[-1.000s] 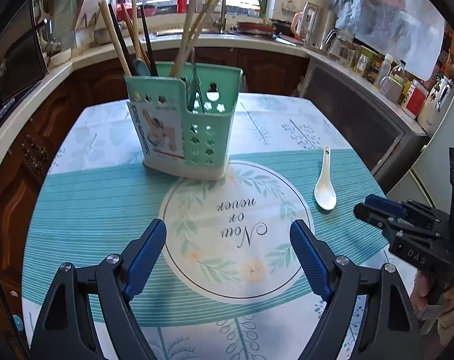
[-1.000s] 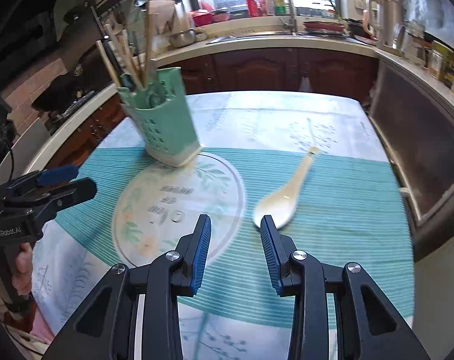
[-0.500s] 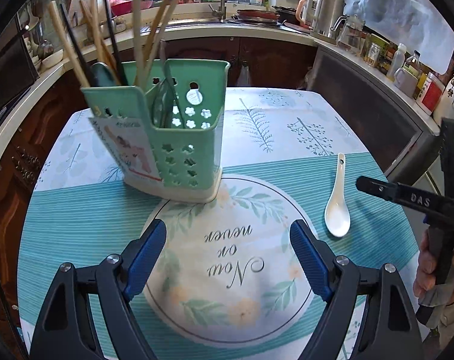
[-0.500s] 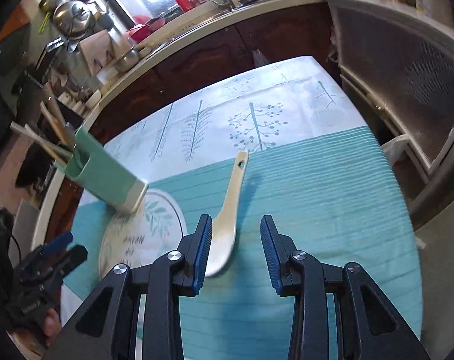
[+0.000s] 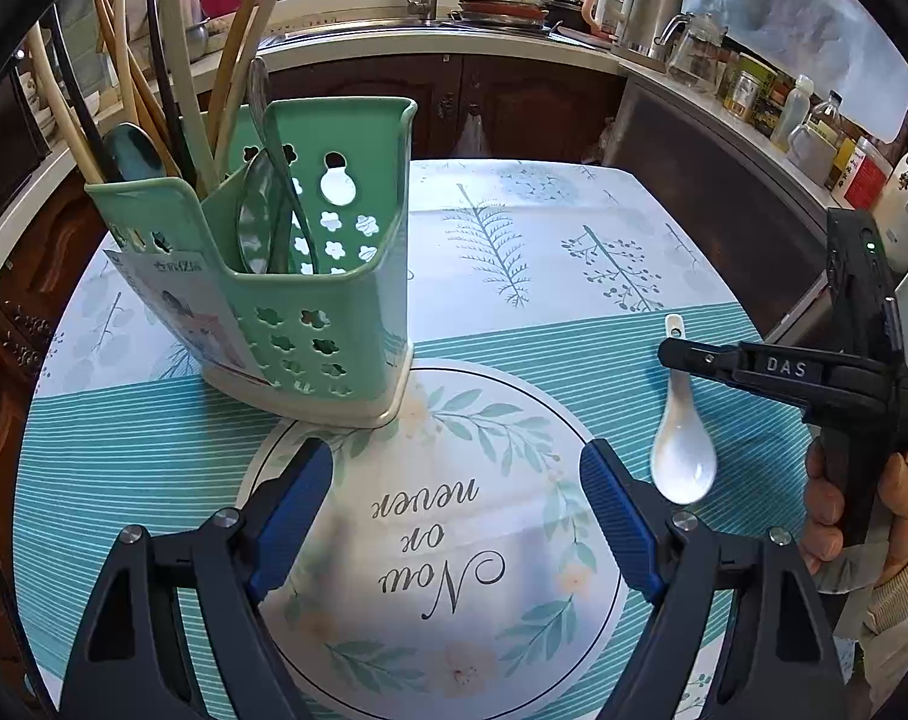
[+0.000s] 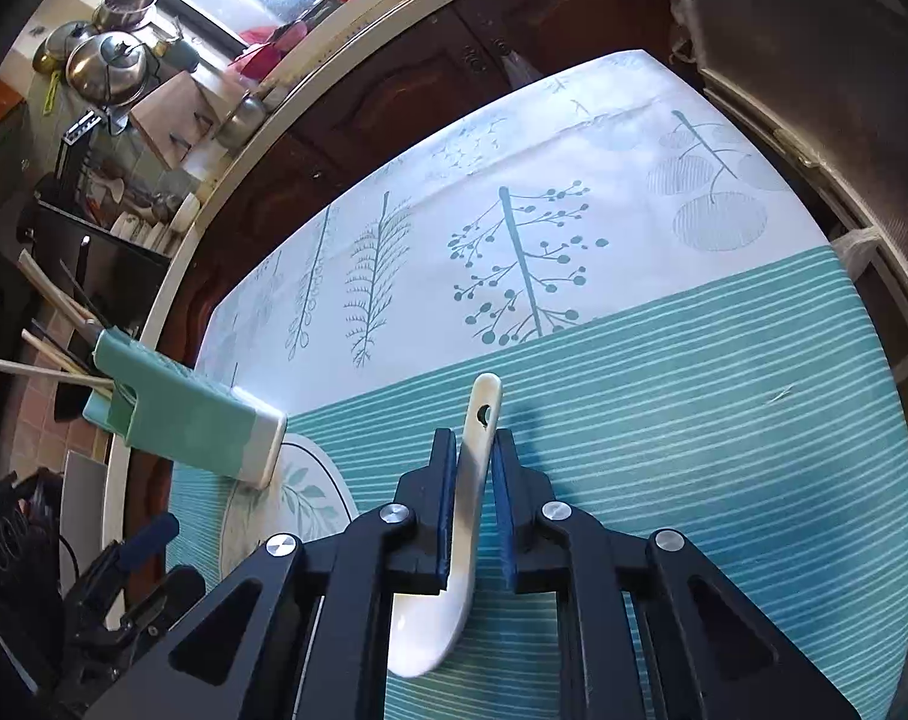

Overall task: Organize utensils
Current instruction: 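Lift the white ceramic spoon with the right tool over the green holder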

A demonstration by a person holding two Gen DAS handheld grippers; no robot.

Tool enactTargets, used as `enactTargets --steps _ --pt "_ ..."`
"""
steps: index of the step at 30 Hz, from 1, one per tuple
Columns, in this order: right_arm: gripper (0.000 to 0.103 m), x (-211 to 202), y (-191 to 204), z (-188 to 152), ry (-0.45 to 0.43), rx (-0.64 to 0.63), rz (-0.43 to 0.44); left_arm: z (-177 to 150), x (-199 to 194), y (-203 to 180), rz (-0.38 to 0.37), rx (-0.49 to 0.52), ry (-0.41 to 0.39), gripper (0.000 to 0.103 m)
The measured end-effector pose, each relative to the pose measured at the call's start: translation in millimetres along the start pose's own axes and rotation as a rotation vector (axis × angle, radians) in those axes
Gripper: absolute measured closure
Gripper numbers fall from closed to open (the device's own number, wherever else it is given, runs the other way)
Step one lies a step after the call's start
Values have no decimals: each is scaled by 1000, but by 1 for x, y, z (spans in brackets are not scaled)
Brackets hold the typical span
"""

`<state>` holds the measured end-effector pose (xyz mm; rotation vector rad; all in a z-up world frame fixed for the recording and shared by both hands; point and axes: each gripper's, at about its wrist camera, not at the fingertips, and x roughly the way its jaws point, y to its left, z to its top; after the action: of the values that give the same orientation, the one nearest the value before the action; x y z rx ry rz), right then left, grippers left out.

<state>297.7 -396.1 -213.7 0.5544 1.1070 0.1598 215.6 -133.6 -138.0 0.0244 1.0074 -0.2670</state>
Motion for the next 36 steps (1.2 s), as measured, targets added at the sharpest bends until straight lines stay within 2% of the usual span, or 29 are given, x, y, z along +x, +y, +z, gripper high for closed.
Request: enactTargets --steps 6,12,20,22,27,30,36 --pt "97 -22 28 -20 -84 -117 -14 -5 -10 4 23 1 -21 20" --pt "98 -52 71 -43 -207 -258 -57 -15 -30 11 63 -7 -58 20" --pt "98 -95 145 -62 -331 -410 -65 -19 -60 44 179 -60 -44 20" --pt "98 -107 170 -61 -364 -436 -63 -14 -72 55 203 -81 -58 19" --pt "98 -125 231 -53 -417 -503 -53 7 -109 83 225 -134 -127 1" --pt "98 -129 266 -42 -441 -534 -49 22 -126 100 253 -158 -170 1" --pt "98 -113 329 -17 -464 -563 -60 42 -126 128 292 -214 -151 1"
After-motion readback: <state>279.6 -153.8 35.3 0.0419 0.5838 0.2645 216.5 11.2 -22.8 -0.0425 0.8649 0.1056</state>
